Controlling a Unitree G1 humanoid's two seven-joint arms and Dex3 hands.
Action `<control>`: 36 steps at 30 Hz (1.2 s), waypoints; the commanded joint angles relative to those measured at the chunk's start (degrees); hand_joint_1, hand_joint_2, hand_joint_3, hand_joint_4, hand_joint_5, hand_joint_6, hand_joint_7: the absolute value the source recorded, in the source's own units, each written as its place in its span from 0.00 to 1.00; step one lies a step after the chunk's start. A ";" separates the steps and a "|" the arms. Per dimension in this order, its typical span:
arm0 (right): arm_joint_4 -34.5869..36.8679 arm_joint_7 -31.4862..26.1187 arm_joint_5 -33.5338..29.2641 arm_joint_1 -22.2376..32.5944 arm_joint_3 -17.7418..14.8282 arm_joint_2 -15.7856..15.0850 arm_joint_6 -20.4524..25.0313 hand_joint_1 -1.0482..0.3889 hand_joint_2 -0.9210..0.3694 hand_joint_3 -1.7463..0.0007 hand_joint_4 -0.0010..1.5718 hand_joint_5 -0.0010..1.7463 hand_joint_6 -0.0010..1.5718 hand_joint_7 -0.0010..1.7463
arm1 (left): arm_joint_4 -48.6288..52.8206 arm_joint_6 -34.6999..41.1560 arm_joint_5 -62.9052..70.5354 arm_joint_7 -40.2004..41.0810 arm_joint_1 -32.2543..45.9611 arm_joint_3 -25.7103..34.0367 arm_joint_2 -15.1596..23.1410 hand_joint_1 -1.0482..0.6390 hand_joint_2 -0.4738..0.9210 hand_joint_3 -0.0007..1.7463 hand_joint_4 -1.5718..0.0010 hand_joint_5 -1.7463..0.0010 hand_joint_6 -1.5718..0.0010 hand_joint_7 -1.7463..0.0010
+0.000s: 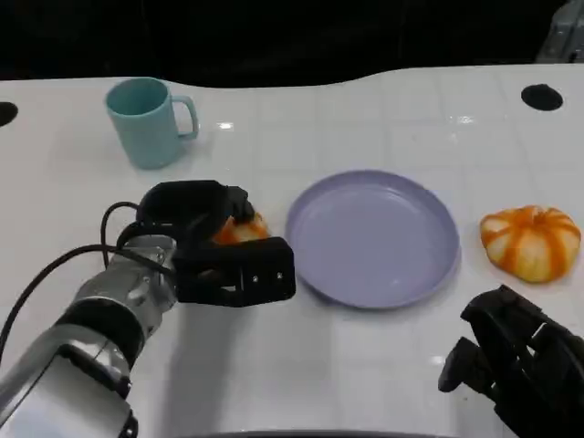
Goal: Grasp the bread from the table and place it into the plate.
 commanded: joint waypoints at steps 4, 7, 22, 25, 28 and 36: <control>-0.34 0.31 0.38 0.40 -0.63 -0.86 -0.33 0.35 0.00 0.85 0.38 1.00 0.35 0.84 | 1.06 -1.45 -0.22 1.65 0.99 -0.01 1.12 0.49 0.99 0.13 0.51 0.00 0.54 0.28; -0.33 0.31 0.38 0.40 -0.63 -0.86 -0.33 0.35 0.00 0.85 0.38 1.00 0.35 0.84 | 1.16 -1.53 -0.22 1.71 0.96 -0.02 1.11 0.49 0.99 0.13 0.51 0.00 0.54 0.29; 0.67 0.43 0.34 -0.34 -0.64 -0.67 -0.55 0.35 0.00 0.86 0.38 1.00 0.36 0.84 | -1.80 -5.84 -3.43 12.82 -1.90 5.19 2.65 0.58 0.72 0.52 0.45 0.00 0.61 0.00; 0.64 0.08 0.37 -0.37 -0.68 -0.51 -0.39 0.35 0.00 0.86 0.39 1.00 0.36 0.84 | -2.22 -6.32 -3.17 13.14 -2.31 5.25 2.82 0.58 0.71 0.53 0.45 0.00 0.61 0.00; 0.51 -0.23 0.37 -0.32 -0.70 -0.43 -0.22 0.35 0.00 0.87 0.39 1.00 0.36 0.84 | -2.55 -6.51 -3.14 13.09 -2.64 5.23 2.77 0.55 0.71 0.53 0.46 0.00 0.61 0.00; 0.96 0.66 -0.07 -0.30 -0.57 -0.74 -1.02 0.35 0.00 0.85 0.39 1.00 0.36 0.85 | -3.74 -8.63 -3.75 9.99 -4.40 5.40 1.95 0.52 0.81 0.46 0.48 0.00 0.61 0.03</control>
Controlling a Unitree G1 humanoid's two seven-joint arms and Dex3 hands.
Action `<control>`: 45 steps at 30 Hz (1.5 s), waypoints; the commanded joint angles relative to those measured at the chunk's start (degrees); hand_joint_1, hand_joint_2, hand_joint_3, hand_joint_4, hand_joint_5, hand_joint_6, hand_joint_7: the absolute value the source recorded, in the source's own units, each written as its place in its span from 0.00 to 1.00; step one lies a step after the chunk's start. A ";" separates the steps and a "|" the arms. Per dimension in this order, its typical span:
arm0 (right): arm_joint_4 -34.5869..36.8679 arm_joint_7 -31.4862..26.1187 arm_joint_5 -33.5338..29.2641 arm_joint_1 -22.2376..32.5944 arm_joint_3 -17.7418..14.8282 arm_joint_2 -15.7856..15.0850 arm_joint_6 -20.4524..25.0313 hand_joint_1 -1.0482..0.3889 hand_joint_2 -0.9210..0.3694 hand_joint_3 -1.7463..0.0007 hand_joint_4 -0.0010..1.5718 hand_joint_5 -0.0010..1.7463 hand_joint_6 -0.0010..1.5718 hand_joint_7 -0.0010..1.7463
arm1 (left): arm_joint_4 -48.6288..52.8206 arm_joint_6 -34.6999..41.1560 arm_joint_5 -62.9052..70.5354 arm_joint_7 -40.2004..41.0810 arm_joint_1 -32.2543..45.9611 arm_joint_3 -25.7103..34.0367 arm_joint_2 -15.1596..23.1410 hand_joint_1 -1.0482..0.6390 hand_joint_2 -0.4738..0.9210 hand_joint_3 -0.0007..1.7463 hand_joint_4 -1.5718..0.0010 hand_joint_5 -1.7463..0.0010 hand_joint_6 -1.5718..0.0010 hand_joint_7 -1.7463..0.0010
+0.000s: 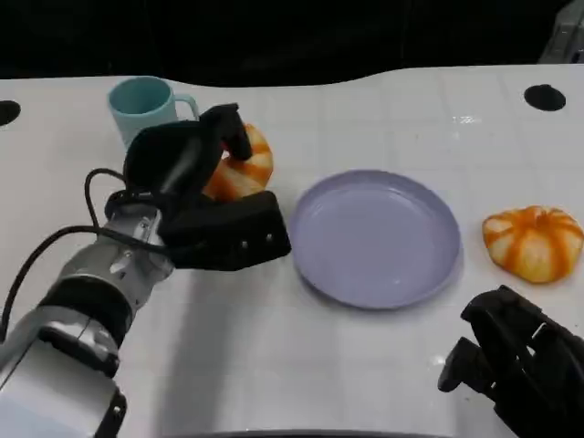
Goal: Grasp the bread from the table and place it into the plate.
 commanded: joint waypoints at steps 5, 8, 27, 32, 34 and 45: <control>0.29 0.09 0.61 -0.01 -0.76 -0.47 -0.25 0.35 0.00 0.86 0.38 1.00 0.36 0.85 | -0.80 -5.13 -3.36 -7.03 -3.12 1.45 -0.43 0.55 0.72 0.62 0.45 0.00 0.59 0.00; 0.49 0.16 0.27 -0.04 -0.60 -0.45 -0.57 0.35 0.00 0.87 0.39 1.00 0.36 0.85 | -1.28 -5.32 -3.34 -9.74 -4.99 1.08 -1.61 0.54 0.68 0.65 0.43 0.00 0.56 0.00; -0.27 -0.16 0.05 0.58 -0.15 -0.26 -0.62 0.35 0.00 0.87 0.39 1.00 0.36 0.84 | -0.38 -7.84 -3.71 -23.45 -9.97 -0.57 -6.93 0.52 0.67 0.68 0.41 0.00 0.52 0.00; -0.32 -0.27 0.07 0.56 -0.14 -0.26 -0.51 0.35 0.00 0.88 0.39 0.99 0.36 0.83 | -0.15 -7.77 -3.37 -23.11 -10.33 -1.12 -7.25 0.52 0.68 0.67 0.41 0.00 0.53 0.00; -0.28 -0.17 -0.11 0.58 -0.03 -0.21 -0.78 0.35 0.00 0.88 0.39 0.99 0.36 0.83 | 0.27 -6.97 -2.90 -23.20 -10.61 -1.84 -8.42 0.52 0.68 0.66 0.41 0.00 0.53 0.00; -0.89 -0.25 -0.22 1.00 0.30 -0.17 -0.83 0.36 0.00 0.87 0.39 0.98 0.36 0.82 | 2.84 -1.87 -0.28 -22.67 -11.69 -4.59 -13.07 0.53 0.73 0.57 0.46 0.00 0.57 0.04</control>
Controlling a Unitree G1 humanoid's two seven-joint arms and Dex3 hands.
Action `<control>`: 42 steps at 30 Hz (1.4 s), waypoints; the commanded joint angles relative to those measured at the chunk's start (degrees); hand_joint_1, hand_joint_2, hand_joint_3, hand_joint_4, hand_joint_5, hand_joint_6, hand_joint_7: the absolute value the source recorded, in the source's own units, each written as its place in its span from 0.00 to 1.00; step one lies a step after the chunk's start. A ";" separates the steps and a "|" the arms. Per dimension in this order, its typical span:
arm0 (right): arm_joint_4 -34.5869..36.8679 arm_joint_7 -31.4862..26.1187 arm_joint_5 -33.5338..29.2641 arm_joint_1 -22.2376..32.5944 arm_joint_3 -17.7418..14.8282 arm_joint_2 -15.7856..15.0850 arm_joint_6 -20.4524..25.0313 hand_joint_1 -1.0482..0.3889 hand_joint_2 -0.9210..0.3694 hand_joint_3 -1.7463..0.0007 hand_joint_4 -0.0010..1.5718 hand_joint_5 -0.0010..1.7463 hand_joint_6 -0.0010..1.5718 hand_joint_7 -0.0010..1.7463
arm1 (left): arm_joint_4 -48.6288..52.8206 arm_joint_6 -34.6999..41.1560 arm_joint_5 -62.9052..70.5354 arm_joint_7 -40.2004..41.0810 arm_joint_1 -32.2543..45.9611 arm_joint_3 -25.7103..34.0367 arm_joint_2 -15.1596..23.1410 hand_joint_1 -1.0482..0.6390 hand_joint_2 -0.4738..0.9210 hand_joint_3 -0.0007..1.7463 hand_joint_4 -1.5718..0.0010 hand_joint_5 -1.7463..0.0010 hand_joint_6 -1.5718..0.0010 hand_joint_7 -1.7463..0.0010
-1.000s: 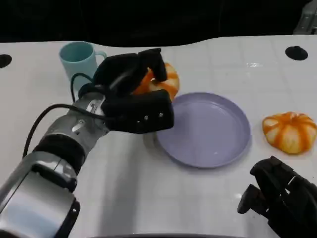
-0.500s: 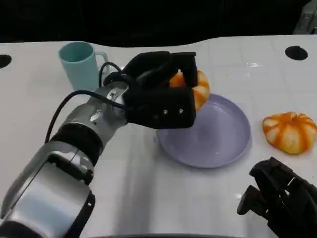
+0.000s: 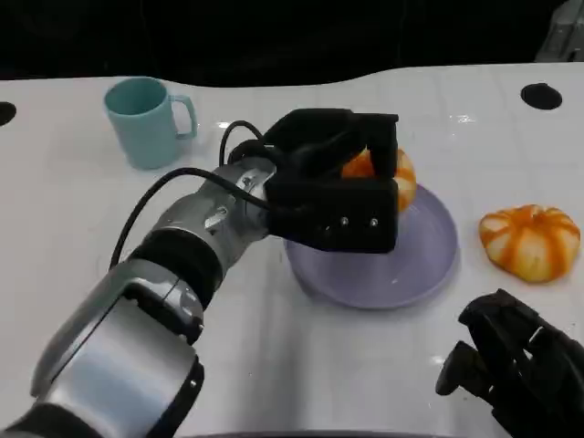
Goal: Grasp the bread from the table and place it into the plate.
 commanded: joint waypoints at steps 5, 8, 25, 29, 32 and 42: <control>-1.71 -0.16 -0.19 0.94 0.08 -0.40 -0.67 0.36 0.00 0.88 0.40 0.98 0.36 0.81 | 2.67 4.84 2.76 2.11 -2.48 -2.56 -2.93 0.53 0.79 0.44 0.46 0.00 0.54 0.15; -1.76 0.08 -0.40 1.19 0.26 -0.43 -1.00 0.36 0.00 0.88 0.40 0.98 0.36 0.81 | 3.13 6.16 2.83 1.82 -2.41 -2.66 -3.53 0.54 0.82 0.42 0.47 0.00 0.56 0.07; -1.82 0.23 -0.26 1.56 0.30 -0.79 -1.39 0.36 0.00 0.87 0.40 0.97 0.37 0.80 | 3.99 11.32 1.74 -5.54 -2.84 -2.75 -4.04 0.38 1.00 0.08 0.70 0.59 0.61 0.97; -1.46 0.61 -0.14 1.43 0.25 -0.71 -1.74 0.37 0.00 0.87 0.39 0.97 0.37 0.79 | 3.46 10.98 2.18 -7.03 -2.95 -3.22 -3.48 0.29 1.00 0.12 0.85 0.84 0.81 1.00; -1.42 0.65 -0.13 1.44 0.27 -0.73 -1.83 0.37 0.00 0.87 0.39 0.97 0.36 0.80 | 3.39 11.03 2.17 -7.20 -2.94 -3.18 -3.46 0.28 1.00 0.12 0.86 0.87 0.83 1.00; -1.03 0.23 -0.04 0.90 0.14 -0.70 -1.43 0.36 0.00 0.88 0.39 0.98 0.36 0.81 | 1.61 9.10 2.09 -5.86 -2.78 -3.27 -1.66 0.10 1.00 0.28 1.00 1.00 0.97 1.00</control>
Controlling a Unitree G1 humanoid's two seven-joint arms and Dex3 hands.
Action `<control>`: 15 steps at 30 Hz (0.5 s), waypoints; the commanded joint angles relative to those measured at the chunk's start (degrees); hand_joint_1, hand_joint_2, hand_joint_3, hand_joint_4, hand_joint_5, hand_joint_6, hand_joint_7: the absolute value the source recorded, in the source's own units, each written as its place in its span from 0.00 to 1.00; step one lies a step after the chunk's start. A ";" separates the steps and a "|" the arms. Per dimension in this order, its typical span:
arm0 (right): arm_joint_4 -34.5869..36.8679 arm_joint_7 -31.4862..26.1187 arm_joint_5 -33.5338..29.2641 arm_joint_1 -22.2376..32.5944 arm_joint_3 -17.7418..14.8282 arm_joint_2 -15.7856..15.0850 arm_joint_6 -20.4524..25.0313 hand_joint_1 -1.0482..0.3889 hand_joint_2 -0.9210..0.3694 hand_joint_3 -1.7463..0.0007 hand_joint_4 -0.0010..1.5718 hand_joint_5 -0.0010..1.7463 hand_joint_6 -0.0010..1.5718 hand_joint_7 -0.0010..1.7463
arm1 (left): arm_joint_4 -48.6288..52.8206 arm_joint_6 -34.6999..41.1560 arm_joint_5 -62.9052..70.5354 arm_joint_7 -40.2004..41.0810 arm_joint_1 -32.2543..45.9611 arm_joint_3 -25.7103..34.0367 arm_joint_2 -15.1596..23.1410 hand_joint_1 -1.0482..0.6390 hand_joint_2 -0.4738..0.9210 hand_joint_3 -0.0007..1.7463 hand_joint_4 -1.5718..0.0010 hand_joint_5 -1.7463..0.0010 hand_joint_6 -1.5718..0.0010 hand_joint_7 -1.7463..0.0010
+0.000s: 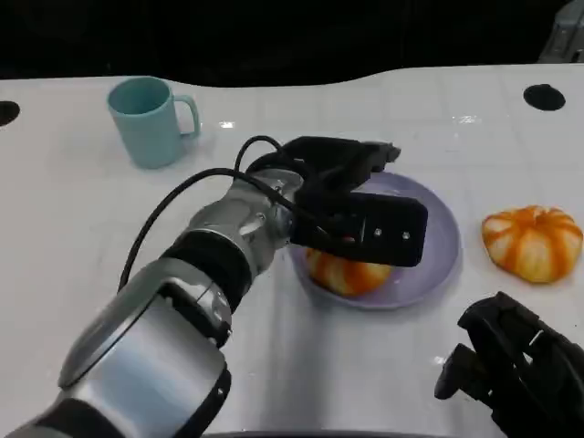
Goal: Grasp the bread from the table and place it into the plate.
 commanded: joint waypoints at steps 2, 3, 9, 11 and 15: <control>0.21 0.05 0.24 -0.44 -0.62 -0.68 -0.24 0.36 0.00 0.88 0.39 0.98 0.36 0.81 | -1.55 -2.87 -2.39 -1.09 -0.82 2.16 1.97 0.09 1.00 0.28 1.00 1.00 0.97 0.99; 0.20 -0.08 -0.03 -0.50 -0.55 -0.73 -0.32 0.36 0.00 0.88 0.38 0.98 0.36 0.81 | -1.91 -3.77 -3.64 -2.30 -0.49 3.22 2.47 0.09 1.00 0.27 1.00 1.00 0.97 0.99; 0.55 0.07 -0.04 -0.80 -0.65 -0.77 -0.40 0.36 0.00 0.88 0.39 0.98 0.36 0.81 | -3.87 -7.13 -11.08 -9.65 1.78 9.46 5.19 0.09 1.00 0.27 0.99 0.99 0.95 0.99; 0.62 0.01 -0.15 -0.86 -0.62 -0.75 -0.45 0.36 0.00 0.88 0.39 0.98 0.37 0.81 | -4.58 -8.36 -13.18 -11.60 2.73 11.18 6.09 0.09 1.00 0.28 0.97 0.99 0.95 0.99; 0.66 0.00 -0.20 -0.88 -0.62 -0.74 -0.46 0.36 0.00 0.88 0.39 0.98 0.37 0.81 | -5.12 -8.68 -13.98 -12.62 3.14 11.69 6.43 0.09 1.00 0.28 0.97 0.98 0.95 0.99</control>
